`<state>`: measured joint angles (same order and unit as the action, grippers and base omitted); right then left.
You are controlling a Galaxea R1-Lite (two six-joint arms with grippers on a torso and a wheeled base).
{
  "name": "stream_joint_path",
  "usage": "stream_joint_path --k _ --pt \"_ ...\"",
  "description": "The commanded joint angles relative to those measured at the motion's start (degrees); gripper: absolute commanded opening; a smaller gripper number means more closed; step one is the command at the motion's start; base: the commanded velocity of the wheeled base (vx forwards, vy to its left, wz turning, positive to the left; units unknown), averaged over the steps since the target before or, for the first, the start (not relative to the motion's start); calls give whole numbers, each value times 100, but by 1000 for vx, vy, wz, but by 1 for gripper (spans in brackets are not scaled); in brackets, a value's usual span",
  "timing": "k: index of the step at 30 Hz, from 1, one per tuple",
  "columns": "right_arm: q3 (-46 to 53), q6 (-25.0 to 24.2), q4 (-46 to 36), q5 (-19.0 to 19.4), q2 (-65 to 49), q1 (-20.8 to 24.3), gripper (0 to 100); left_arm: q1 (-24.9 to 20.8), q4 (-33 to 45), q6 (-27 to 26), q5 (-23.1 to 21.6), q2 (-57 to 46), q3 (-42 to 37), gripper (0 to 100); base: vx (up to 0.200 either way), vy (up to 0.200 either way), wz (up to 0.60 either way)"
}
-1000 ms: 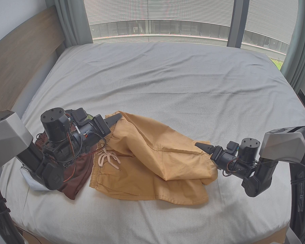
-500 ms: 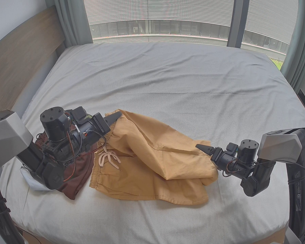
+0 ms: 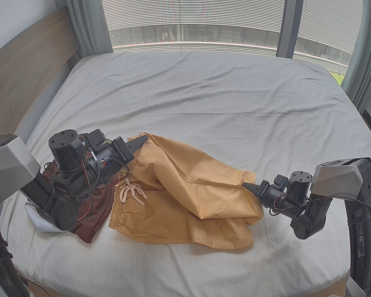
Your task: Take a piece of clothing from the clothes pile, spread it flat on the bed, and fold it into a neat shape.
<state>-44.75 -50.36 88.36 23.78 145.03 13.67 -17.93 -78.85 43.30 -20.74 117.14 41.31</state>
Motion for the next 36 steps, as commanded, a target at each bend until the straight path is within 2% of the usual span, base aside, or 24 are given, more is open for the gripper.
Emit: stream_joint_path --k 1,9,14,20,26,36 --pt "10 0 6 3 34 -13 0 0 -8 20 -1 2 -1 0 0 0 0" --pt "362 -9 15 30 -493 -66 0 18 -69 20 -1 2 17 0 0 0 0" --pt "924 17 15 355 -1390 -31 0 18 -342 205 8 -7 96 0 0 0 0" --pt "1320 17 6 504 -2084 -75 0 0 -588 346 -18 -33 96 0 0 0 0" --pt "1478 17 15 786 -2445 -347 0 -9 -966 354 -36 -33 87 0 0 0 0" --pt "1645 17 6 1251 -3033 -725 0 -79 -983 328 -18 -86 96 0 0 0 0"
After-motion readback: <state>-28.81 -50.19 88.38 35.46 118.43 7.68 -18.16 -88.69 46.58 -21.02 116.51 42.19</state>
